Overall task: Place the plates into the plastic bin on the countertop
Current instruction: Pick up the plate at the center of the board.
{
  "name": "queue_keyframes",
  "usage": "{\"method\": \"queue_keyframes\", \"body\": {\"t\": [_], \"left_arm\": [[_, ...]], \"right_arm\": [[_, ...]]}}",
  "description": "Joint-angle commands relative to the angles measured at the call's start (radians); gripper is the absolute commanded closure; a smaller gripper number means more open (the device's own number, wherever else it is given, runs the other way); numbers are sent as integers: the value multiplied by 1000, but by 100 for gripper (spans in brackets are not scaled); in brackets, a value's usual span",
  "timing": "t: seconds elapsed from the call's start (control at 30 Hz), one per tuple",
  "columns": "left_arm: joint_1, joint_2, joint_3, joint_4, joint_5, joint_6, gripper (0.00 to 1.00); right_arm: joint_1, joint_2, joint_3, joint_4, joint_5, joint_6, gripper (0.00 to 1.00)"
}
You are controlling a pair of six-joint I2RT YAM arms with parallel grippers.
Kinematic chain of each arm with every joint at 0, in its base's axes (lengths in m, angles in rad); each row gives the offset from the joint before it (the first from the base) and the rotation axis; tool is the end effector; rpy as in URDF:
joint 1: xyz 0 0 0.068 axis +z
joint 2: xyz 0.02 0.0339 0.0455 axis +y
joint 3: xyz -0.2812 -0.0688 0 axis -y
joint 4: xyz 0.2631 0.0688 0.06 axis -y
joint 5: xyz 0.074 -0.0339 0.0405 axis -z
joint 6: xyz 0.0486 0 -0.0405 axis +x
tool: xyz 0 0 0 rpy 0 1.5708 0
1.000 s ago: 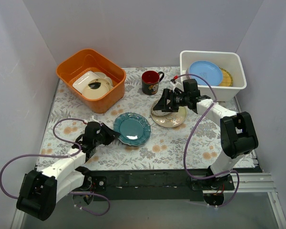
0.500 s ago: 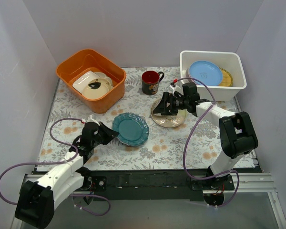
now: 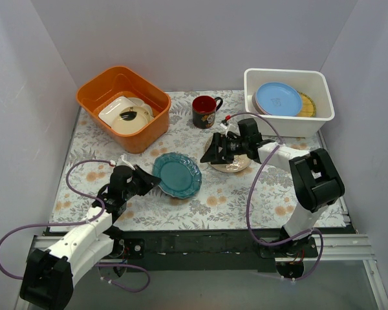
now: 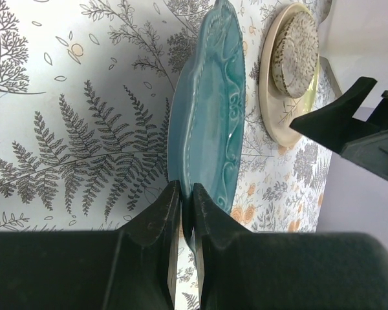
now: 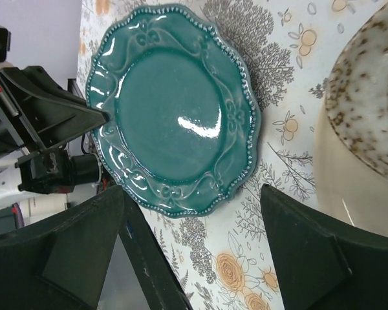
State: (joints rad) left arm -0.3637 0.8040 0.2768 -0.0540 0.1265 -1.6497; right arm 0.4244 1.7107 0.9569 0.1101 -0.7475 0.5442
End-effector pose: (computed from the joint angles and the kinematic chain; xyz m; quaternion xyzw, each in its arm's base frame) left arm 0.1703 -0.0714 0.1684 -0.5026 0.7209 -0.4302 0.2064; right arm 0.3325 0.1865 0.1898 -0.1131 0.8410 0.4828 0.2163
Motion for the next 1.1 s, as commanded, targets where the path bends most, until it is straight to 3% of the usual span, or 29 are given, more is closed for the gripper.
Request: {"method": "queue_keyframes", "body": {"t": [0.0, 0.37, 0.57, 0.87, 1.07], "left_arm": [[-3, -5, 41, 59, 15, -28, 100], [-3, -26, 35, -29, -2, -24, 100], [-3, -31, 30, -27, 5, -24, 100], [-3, -2, 18, 2, 22, -18, 100], [-3, 6, -39, 107, 64, -9, 100]], "right_arm": [[62, 50, -18, 83, -10, 28, 8], [152, 201, 60, 77, 103, 26, 10], [160, 266, 49, 157, 71, 69, 11], [163, 299, -43, 456, -59, 203, 16], [163, 294, -87, 724, -173, 337, 28]]}}
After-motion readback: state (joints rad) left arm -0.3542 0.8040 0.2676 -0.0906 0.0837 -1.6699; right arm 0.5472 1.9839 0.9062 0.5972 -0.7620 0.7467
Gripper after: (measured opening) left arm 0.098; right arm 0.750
